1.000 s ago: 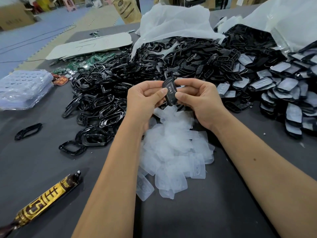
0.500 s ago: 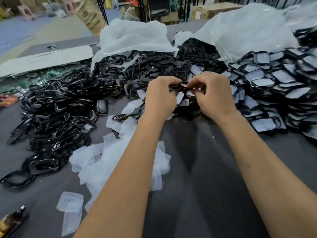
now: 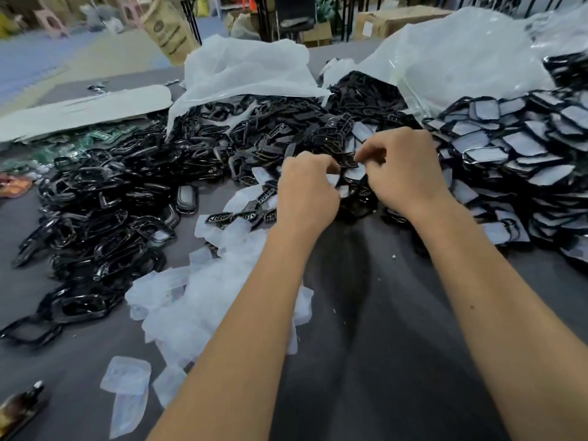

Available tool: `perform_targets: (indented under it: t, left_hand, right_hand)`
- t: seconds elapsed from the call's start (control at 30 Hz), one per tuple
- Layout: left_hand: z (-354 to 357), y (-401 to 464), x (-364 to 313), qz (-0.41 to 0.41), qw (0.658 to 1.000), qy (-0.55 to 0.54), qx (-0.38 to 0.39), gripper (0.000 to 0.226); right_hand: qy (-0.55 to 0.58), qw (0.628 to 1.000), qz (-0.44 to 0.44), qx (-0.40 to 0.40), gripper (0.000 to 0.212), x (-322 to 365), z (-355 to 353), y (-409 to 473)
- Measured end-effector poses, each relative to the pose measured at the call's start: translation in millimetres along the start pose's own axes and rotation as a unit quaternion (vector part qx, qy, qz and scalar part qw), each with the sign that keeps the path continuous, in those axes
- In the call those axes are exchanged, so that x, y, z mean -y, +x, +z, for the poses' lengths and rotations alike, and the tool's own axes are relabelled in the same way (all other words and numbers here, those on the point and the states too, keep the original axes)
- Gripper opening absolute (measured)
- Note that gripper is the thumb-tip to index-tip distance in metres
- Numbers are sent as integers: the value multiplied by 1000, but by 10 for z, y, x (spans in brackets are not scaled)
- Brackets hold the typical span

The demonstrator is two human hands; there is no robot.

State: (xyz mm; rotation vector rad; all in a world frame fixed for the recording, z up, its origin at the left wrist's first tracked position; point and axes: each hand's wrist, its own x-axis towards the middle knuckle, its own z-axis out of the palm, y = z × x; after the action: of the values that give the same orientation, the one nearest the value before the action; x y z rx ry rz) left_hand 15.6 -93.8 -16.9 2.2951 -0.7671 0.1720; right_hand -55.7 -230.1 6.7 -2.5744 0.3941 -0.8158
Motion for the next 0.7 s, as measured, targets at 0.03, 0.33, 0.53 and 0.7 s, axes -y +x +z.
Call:
perform_targets:
  t: [0.03, 0.33, 0.53, 0.7]
  left_hand:
    - [-89, -25, 85, -14, 1000, 7, -11, 41]
    - [-683, -251, 952, -193, 972, 119, -54, 31]
    - [-924, -465, 1296, -283, 933, 194, -111, 38]
    - [-958, -523, 1414, -265, 940, 199, -79, 40]
  right_hand:
    - [6, 1000, -14, 21, 31, 94, 68, 12]
    - [-6, 966, -119, 229, 21, 676, 695, -56]
    - [-10, 972, -112, 205, 15, 685, 841, -64]
    - [94, 989, -58, 95, 7, 824, 961, -66]
